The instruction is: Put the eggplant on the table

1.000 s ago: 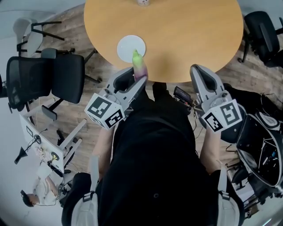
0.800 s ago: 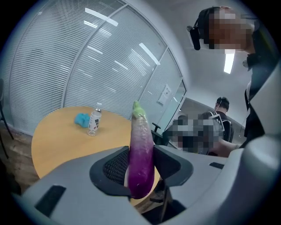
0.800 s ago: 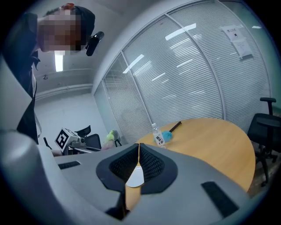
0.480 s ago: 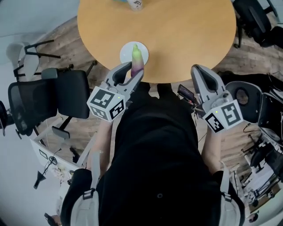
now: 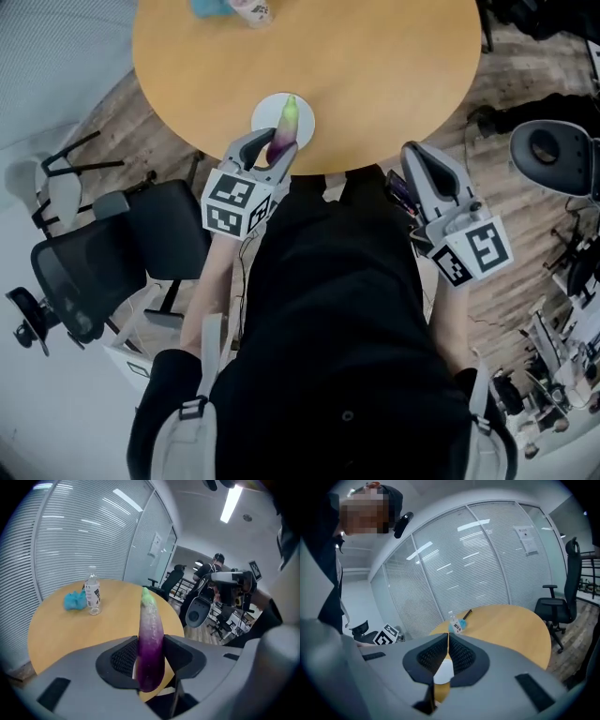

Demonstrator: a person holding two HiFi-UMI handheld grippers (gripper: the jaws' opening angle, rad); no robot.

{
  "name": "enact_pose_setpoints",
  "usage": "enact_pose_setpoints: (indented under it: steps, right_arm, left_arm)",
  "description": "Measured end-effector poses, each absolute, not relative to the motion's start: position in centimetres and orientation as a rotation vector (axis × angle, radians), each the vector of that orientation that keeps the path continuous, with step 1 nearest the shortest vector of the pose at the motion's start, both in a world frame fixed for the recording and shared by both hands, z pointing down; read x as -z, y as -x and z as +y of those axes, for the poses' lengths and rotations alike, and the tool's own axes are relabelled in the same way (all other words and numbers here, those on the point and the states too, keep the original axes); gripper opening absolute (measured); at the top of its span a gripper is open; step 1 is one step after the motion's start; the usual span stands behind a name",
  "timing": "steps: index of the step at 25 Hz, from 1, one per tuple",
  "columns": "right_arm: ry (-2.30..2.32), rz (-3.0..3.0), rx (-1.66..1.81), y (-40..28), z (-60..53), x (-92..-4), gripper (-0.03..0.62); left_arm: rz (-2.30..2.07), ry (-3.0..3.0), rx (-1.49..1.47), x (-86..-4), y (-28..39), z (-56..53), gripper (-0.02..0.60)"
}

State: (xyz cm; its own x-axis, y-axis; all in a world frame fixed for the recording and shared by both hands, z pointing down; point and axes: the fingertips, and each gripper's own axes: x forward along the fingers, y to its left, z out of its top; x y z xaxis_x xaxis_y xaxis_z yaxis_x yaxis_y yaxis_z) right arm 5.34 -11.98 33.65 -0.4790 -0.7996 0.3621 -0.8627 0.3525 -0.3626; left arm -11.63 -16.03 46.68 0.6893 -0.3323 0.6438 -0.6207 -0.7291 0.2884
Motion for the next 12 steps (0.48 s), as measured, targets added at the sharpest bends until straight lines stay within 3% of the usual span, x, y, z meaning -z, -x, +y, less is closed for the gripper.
enact_pose_setpoints:
  steps: [12]
  right_arm:
    - [-1.684, -2.388, -0.818, -2.4, -10.2, -34.3, 0.018]
  left_arm:
    - [-0.563, -2.502, -1.214, -52.7, 12.6, -16.2, 0.188]
